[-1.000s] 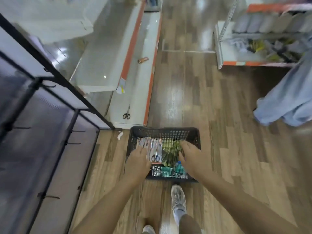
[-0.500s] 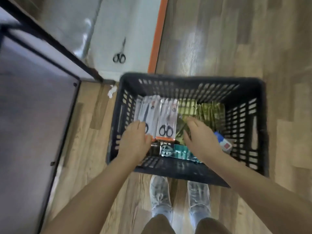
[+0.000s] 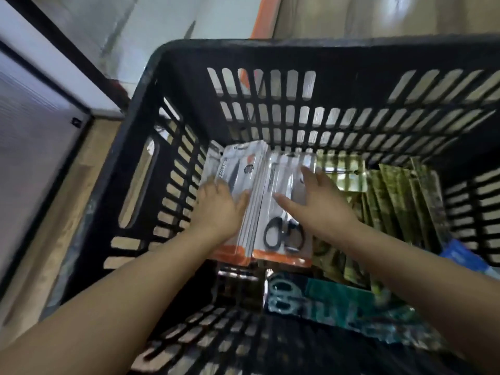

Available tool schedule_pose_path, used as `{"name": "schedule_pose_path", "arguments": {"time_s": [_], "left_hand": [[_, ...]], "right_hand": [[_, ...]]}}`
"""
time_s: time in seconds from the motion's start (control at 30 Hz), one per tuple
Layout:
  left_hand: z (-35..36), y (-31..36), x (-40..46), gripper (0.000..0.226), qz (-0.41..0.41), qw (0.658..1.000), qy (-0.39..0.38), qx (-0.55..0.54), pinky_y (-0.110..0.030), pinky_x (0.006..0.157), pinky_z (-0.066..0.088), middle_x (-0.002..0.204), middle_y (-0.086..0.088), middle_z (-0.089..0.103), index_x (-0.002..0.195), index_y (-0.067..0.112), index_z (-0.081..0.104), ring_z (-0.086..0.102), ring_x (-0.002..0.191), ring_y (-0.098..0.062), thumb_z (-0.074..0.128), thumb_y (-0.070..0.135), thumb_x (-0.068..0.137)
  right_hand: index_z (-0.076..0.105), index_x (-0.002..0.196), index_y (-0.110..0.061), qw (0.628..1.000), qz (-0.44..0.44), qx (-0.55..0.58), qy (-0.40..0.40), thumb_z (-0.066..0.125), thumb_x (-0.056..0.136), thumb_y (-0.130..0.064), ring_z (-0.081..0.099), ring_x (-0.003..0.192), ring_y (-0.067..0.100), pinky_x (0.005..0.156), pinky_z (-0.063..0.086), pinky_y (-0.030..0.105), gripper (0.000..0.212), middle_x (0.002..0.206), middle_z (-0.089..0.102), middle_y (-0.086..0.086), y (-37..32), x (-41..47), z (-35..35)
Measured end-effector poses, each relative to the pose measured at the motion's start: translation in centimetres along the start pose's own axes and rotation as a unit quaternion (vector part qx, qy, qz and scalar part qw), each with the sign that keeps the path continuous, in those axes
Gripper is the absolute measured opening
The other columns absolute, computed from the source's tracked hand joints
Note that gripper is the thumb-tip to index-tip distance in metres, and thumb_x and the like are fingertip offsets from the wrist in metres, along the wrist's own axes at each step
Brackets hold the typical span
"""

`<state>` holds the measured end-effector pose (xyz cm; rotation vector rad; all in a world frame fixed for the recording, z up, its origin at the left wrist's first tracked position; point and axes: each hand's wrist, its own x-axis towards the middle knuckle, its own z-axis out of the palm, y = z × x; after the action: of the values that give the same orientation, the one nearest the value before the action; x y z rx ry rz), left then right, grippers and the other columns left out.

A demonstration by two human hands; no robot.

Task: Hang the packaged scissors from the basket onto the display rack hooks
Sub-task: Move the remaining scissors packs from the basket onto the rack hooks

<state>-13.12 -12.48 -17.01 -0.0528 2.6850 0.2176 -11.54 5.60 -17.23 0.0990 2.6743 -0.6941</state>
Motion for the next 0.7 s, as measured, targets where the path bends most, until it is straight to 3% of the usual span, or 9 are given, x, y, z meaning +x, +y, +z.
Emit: {"name": "schedule_pose_path", "arguments": {"time_s": [0.17,0.23,0.33,0.47,0.6,0.7], "left_hand": [[0.6,1.1,0.3,0.074,-0.055,0.997,-0.041,-0.026,-0.040,0.117,-0.003,0.158,-0.015,-0.008,0.150,0.004,0.003,-0.011,0.145,-0.028,0.016,0.055,0.097],[0.4,1.4,0.2,0.074,-0.063,0.996,-0.046,-0.044,-0.040,0.117,-0.003,0.158,-0.014,-0.008,0.150,0.005,0.003,-0.012,0.145,-0.026,0.017,0.055,0.097],[0.2,1.7,-0.1,0.073,-0.066,0.994,-0.044,-0.073,-0.042,0.117,0.003,0.158,-0.014,0.002,0.149,0.005,0.009,-0.006,0.145,-0.027,0.022,0.054,0.097],[-0.5,2.4,-0.6,0.076,-0.060,0.993,-0.002,-0.102,-0.042,0.110,0.023,0.150,-0.013,0.024,0.144,0.005,0.021,0.019,0.139,-0.029,0.043,0.054,0.092],[-1.5,2.5,0.0,0.089,-0.078,0.986,0.014,-0.150,-0.042,0.109,0.027,0.148,-0.012,0.027,0.144,0.007,0.023,0.023,0.137,-0.030,0.063,0.055,0.080],[-2.1,2.4,0.2,0.102,-0.125,0.973,-0.007,-0.196,-0.046,0.108,0.030,0.148,-0.013,0.023,0.146,0.012,0.019,0.026,0.136,-0.032,0.073,0.054,0.070]], "right_hand": [[0.003,0.149,-0.020,0.999,0.020,-0.025,0.005,0.044,0.080,-0.072,0.008,0.143,0.033,0.116,0.012,0.045,0.095,0.156,0.005,0.015,0.4,0.6,2.2],[0.003,0.148,-0.019,0.999,0.023,-0.026,0.021,0.045,0.079,-0.071,0.010,0.143,0.033,0.117,0.012,0.046,0.096,0.156,0.007,0.015,0.7,0.4,2.4],[0.009,0.147,-0.016,1.000,0.026,-0.015,0.006,0.055,0.079,-0.063,0.023,0.139,0.032,0.114,0.021,0.047,0.095,0.151,0.024,0.015,1.0,0.3,1.7],[0.022,0.142,-0.012,0.999,0.025,0.022,0.008,0.068,0.078,-0.043,0.044,0.120,0.029,0.101,0.040,0.045,0.085,0.131,0.047,0.012,1.4,-0.2,1.0],[0.025,0.140,-0.010,0.996,0.067,0.053,0.004,0.070,0.078,-0.030,0.042,0.119,0.033,0.098,0.043,0.047,0.080,0.131,0.040,0.015,1.7,0.2,0.5],[0.038,0.128,-0.011,0.989,0.122,0.082,-0.034,0.075,0.069,-0.040,0.048,0.112,0.036,0.089,0.050,0.047,0.075,0.128,0.042,0.016,2.3,0.7,0.5]]}}
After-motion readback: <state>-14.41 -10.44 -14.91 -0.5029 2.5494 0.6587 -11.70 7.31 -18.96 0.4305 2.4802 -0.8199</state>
